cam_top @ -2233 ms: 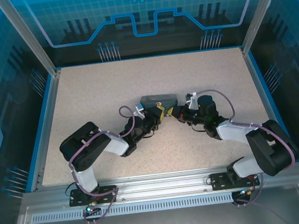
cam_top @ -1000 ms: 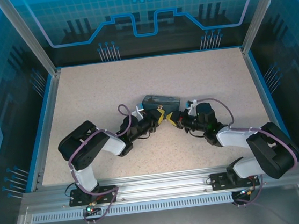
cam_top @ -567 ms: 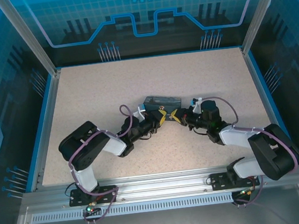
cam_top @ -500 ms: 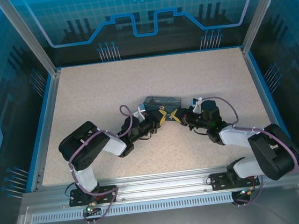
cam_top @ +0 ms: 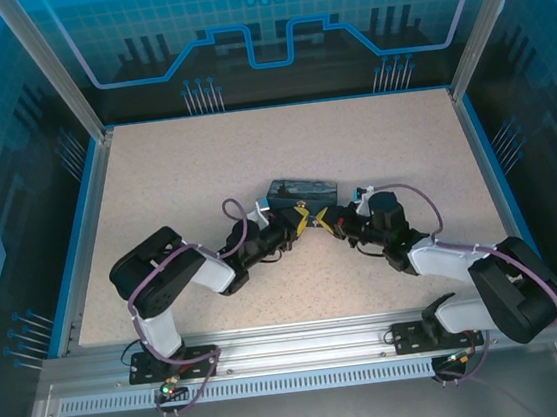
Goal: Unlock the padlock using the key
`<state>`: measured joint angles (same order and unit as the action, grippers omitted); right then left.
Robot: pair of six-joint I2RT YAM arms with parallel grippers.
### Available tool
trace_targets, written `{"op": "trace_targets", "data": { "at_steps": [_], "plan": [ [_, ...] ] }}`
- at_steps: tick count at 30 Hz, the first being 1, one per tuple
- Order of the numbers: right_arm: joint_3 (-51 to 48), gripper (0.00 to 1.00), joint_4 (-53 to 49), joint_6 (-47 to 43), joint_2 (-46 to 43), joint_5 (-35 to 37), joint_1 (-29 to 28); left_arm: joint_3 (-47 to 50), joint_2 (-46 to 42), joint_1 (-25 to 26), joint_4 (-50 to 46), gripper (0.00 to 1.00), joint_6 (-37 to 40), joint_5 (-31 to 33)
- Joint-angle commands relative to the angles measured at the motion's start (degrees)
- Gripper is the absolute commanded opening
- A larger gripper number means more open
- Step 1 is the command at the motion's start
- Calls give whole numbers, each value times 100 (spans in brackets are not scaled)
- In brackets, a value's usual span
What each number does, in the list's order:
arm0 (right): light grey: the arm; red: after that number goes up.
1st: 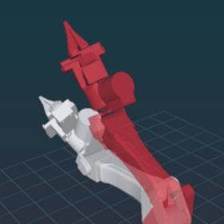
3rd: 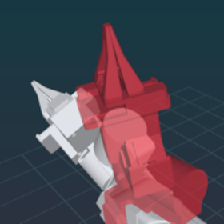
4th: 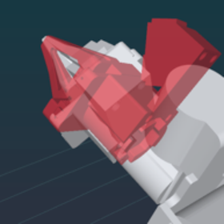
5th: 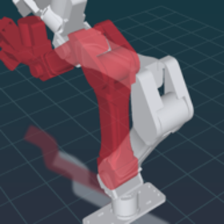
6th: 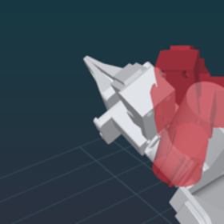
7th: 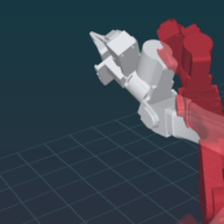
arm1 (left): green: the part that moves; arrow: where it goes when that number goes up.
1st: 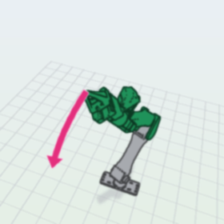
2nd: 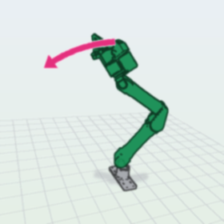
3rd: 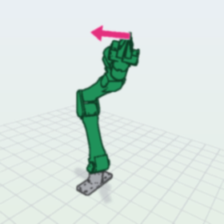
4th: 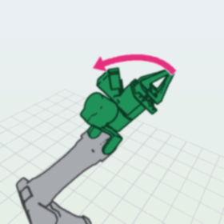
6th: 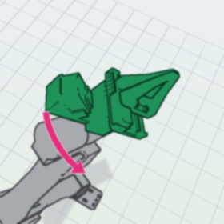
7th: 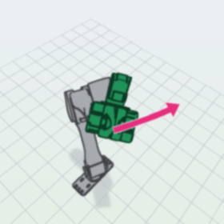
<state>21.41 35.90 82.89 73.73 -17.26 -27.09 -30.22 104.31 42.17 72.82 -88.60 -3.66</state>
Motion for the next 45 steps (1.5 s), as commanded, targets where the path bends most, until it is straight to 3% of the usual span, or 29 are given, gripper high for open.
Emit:
{"op": "trace_targets", "data": {
  "at_steps": [1, 7, 18, 32, 45],
  "plan": [
    [21, 0, -55, 120, -140, 92, -182, -36, -82, 137, 740, 0, -56, 72],
    [-158, 0, 88, 431, -110, 260, -148, -64, -111, 167, 734, 0, -35, 88],
    [-249, 0, 1553, 1545, 501, 58, -119, -81, -96, 171, 734, 0, -22, 32],
    [785, 0, 615, 425, 1088, -428, -147, -186, 67, 300, 734, 0, -31, -15],
    [890, 0, 1157, 749, 1692, -717, -77, 17, 263, 310, 734, 0, 648, -173]
  ]
}}
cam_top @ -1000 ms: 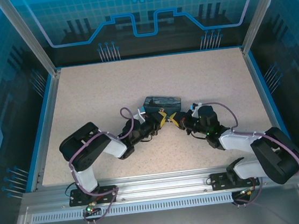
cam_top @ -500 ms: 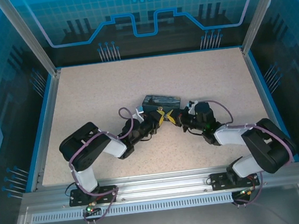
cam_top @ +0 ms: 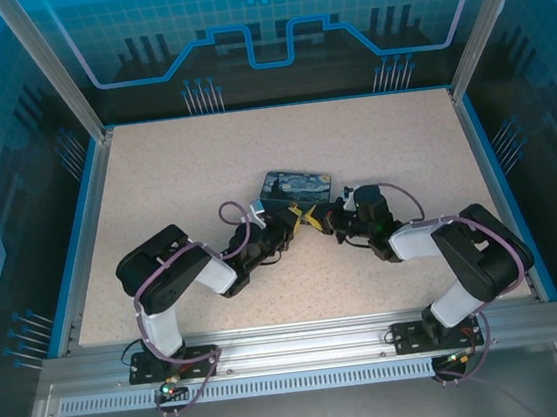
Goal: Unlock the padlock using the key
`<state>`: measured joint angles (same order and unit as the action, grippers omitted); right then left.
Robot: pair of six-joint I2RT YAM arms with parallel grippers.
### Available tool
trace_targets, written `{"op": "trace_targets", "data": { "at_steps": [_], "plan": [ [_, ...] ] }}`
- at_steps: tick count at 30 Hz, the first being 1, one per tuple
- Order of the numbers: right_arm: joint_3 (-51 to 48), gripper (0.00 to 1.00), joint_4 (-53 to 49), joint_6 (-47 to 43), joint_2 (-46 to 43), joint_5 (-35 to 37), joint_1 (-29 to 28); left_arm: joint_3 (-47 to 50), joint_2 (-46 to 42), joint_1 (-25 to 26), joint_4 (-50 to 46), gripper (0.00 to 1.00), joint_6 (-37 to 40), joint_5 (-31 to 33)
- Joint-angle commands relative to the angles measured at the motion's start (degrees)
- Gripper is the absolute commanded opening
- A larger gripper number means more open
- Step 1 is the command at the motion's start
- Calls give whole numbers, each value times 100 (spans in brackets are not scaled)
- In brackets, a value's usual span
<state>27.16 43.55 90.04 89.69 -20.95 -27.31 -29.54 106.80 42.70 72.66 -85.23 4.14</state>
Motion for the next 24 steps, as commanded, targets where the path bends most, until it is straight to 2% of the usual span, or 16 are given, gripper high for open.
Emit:
{"op": "trace_targets", "data": {
  "at_steps": [1, 5, 8, 10, 13, 17, 20, 24],
  "plan": [
    [329, 0, 300, -27, 69, -340, -55, -20, 6, 258, 749, 0, 351, -945],
    [352, 0, 13, -266, -59, -318, -30, 84, 5, 250, 749, 0, 329, -811],
    [307, 27, -188, -463, -193, -355, 45, 222, 31, 226, 749, 0, 209, -577],
    [256, 49, -457, -626, -370, -368, 103, 305, 43, 196, 749, 0, 157, -477],
    [224, 67, -1060, -964, -693, -398, 154, 346, 72, 142, 749, 0, 178, -451],
    [203, 85, -1886, -1521, -1126, -470, 207, 357, 118, 84, 754, 0, 198, -480],
    [146, 92, -2568, -1950, -1488, -479, 251, 353, 138, 53, 749, 0, 203, -489],
    [167, 92, -3595, -2837, -1926, -430, 326, 352, 161, -3, 749, 0, 184, -520]
  ]
}}
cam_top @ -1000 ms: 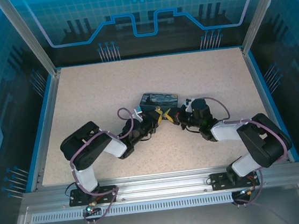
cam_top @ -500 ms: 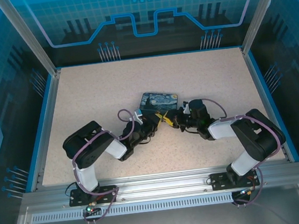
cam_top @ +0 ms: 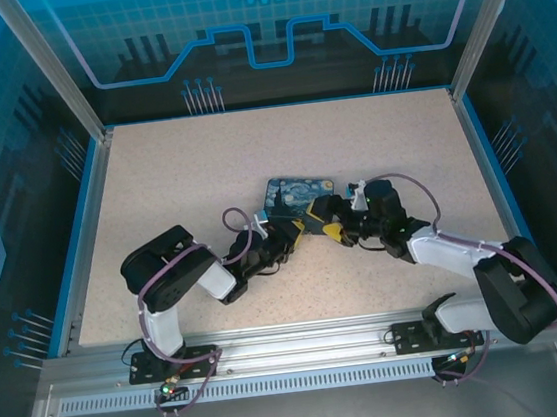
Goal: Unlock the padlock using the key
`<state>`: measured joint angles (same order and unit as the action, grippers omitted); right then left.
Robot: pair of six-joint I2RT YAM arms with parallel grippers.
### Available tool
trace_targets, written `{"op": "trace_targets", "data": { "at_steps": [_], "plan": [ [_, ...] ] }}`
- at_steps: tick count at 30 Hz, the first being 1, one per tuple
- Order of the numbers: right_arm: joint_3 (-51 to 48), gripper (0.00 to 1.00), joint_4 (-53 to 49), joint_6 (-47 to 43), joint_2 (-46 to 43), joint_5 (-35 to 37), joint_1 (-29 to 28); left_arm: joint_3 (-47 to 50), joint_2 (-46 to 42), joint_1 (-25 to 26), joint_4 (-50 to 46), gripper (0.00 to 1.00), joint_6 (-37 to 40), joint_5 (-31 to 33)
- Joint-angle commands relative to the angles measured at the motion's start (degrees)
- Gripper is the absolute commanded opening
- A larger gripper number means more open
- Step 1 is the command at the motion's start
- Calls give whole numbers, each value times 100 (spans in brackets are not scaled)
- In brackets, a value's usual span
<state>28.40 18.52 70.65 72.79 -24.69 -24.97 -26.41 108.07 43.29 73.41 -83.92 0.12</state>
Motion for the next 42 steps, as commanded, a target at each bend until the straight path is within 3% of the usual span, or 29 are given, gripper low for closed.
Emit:
{"op": "trace_targets", "data": {
  "at_steps": [1, 4, 7, 13, 15, 22, 33, 42],
  "plan": [
    [130, 91, -1437, -1249, -317, -1, 99, 39, 45, -71, 679, 0, 40, -134],
    [521, 86, -2398, -2486, -426, 312, 9, 32, 81, -107, 676, 0, -25, -178],
    [854, 76, -3018, -3391, -429, 825, -253, 14, 117, -117, 675, 0, -142, -262],
    [1241, 54, -3526, -4357, -182, 1955, -970, -15, 153, -125, 676, 0, -360, -412],
    [1330, 51, -3602, -4539, -49, 2263, -1149, -11, 154, -122, 675, 0, -379, -447],
    [1742, 51, -3745, -5104, 492, 3144, -1632, -13, 179, -122, 676, 0, -544, -526],
    [2162, 45, -3812, -6046, 1197, 3772, -2065, -57, 214, -129, 675, 0, -704, -522],
    [2445, 41, -3769, -6247, 1626, 4419, -2300, -73, 241, -127, 676, 0, -748, -563]
  ]
}}
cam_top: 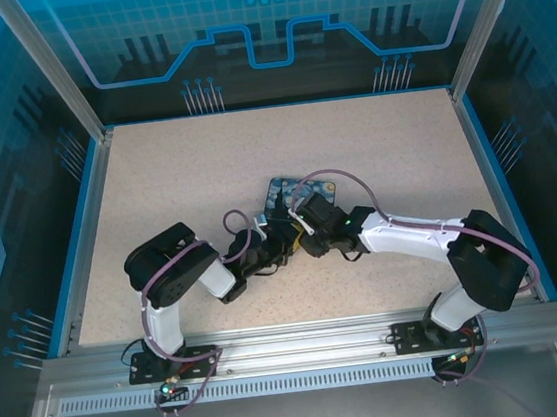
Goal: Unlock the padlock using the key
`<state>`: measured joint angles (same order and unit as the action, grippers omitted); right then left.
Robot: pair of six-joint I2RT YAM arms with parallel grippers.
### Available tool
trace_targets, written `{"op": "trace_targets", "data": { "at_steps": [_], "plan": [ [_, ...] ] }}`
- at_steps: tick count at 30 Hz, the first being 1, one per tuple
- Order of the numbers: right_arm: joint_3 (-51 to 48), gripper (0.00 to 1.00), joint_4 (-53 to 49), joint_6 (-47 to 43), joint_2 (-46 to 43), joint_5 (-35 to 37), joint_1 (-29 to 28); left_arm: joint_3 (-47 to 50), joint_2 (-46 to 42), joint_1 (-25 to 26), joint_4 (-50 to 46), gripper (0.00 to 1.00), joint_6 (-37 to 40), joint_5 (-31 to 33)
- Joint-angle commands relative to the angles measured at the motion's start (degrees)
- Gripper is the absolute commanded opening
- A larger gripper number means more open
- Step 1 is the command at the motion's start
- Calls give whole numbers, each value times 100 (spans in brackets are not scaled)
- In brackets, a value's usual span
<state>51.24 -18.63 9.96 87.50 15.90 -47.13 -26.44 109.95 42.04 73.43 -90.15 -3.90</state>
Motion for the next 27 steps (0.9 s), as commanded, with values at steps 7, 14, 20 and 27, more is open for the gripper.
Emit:
{"op": "trace_targets", "data": {
  "at_steps": [7, 14, 20, 27],
  "plan": [
    [315, 40, 34, -238, 514, 687, -189, -59, 26, -3, 673, 0, -123, -172],
    [452, 32, 144, -179, 789, 793, -207, -59, 0, -5, 673, 0, -133, -190],
    [528, 22, 212, 16, 838, 767, -206, -56, -9, -3, 672, 0, -133, -199],
    [418, 7, 305, 369, 408, -422, 169, -12, 44, -3, 673, 0, -126, -202]
  ]
}}
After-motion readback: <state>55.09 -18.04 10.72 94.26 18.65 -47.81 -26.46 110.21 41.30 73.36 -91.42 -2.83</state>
